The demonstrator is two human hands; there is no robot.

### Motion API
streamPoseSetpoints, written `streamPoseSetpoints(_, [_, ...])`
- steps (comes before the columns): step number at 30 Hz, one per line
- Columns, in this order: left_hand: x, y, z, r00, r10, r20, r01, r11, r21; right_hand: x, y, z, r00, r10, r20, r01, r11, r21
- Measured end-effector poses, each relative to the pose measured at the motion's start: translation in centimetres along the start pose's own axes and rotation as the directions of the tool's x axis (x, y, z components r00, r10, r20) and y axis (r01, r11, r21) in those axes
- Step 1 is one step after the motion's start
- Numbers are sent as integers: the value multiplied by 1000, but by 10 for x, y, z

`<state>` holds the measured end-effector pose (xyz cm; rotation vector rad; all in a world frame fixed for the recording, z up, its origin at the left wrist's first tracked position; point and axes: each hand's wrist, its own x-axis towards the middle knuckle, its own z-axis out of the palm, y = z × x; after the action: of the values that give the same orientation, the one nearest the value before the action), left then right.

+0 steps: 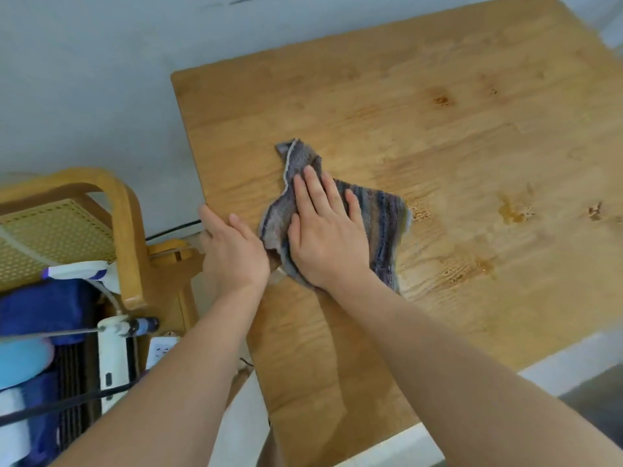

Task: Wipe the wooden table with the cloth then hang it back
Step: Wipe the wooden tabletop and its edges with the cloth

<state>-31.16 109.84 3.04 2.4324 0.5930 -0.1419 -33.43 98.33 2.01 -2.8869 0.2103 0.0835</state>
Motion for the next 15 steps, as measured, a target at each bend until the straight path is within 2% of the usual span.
streamPoseSetpoints(3, [-14,-5,0,999,48,-17,-47,998,51,-40,-1,4,1000,-15,-2,15,1000,2])
streamPoseSetpoints(6, [-10,-4,1,999,32,-28,-30,996,83,-112,4,4,988,-137,74,137,991,0])
streamPoseSetpoints(8, [-7,-3,4,998,37,-45,-33,995,96,-111,17,2,983,-166,82,167,986,3])
streamPoseSetpoints(12, [-10,-10,7,971,233,-45,-216,947,238,-38,30,-6,998,52,-28,-52,999,-12])
streamPoseSetpoints(15, [-21,-9,6,919,388,69,-382,835,396,-51,29,-3,996,83,-26,-83,996,8])
